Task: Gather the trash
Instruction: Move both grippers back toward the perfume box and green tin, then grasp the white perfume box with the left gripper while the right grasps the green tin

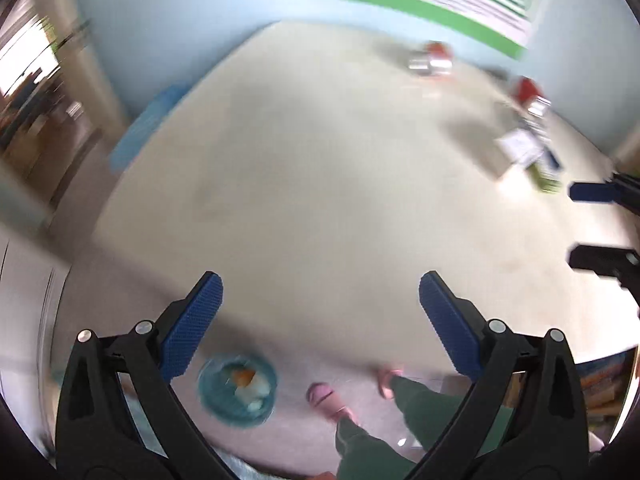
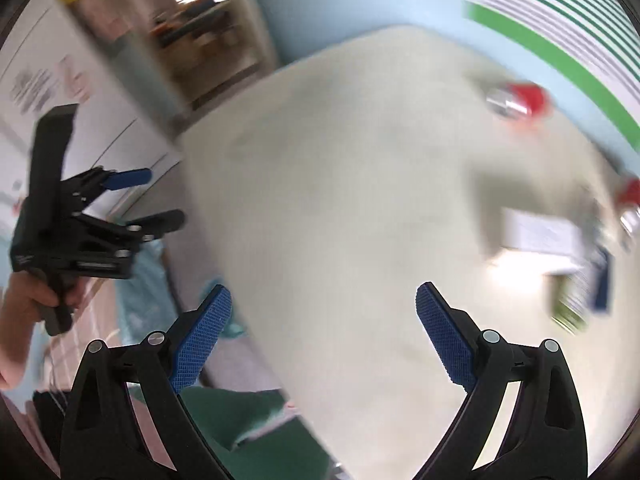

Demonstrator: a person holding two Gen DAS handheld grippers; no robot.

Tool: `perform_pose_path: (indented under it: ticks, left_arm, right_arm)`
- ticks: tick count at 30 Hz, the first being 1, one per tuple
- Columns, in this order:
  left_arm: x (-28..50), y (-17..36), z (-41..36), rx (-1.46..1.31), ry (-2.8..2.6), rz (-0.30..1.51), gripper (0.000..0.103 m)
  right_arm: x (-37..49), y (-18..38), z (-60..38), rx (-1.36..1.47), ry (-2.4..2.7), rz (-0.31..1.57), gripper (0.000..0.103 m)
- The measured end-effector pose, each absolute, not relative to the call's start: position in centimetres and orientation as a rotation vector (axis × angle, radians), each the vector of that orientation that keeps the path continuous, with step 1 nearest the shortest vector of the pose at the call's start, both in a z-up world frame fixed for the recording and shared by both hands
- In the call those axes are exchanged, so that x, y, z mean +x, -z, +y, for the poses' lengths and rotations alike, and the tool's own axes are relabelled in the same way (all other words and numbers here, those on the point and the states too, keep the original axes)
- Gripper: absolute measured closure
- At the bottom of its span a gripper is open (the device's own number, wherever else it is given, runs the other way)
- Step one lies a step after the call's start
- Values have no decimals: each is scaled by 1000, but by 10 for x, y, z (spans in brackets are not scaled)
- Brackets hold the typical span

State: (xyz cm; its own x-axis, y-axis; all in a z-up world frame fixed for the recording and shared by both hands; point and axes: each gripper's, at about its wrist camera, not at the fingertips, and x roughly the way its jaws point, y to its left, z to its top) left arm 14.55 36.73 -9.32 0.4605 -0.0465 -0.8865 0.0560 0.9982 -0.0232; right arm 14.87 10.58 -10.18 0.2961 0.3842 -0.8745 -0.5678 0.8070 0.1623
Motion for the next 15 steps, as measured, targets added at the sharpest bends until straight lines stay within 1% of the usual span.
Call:
perform_pose_path:
  ticks: [3,7,12,15]
  left_arm:
    - [172,88,303,142,174,1072,7]
    - [215,96,232,282,309,1048,7]
    - [262,111,173,356,417,1056,7]
    - [284,124,151,399,473,1078,7]
  right_arm:
    - [166,101,44,-148,-541,1089,10]
    - [191,114,-28,-95,-408,1083,10]
    - [208,141,-75,-62,-328,1122,10]
    - [221,157,-81,-24,-325,1156,11]
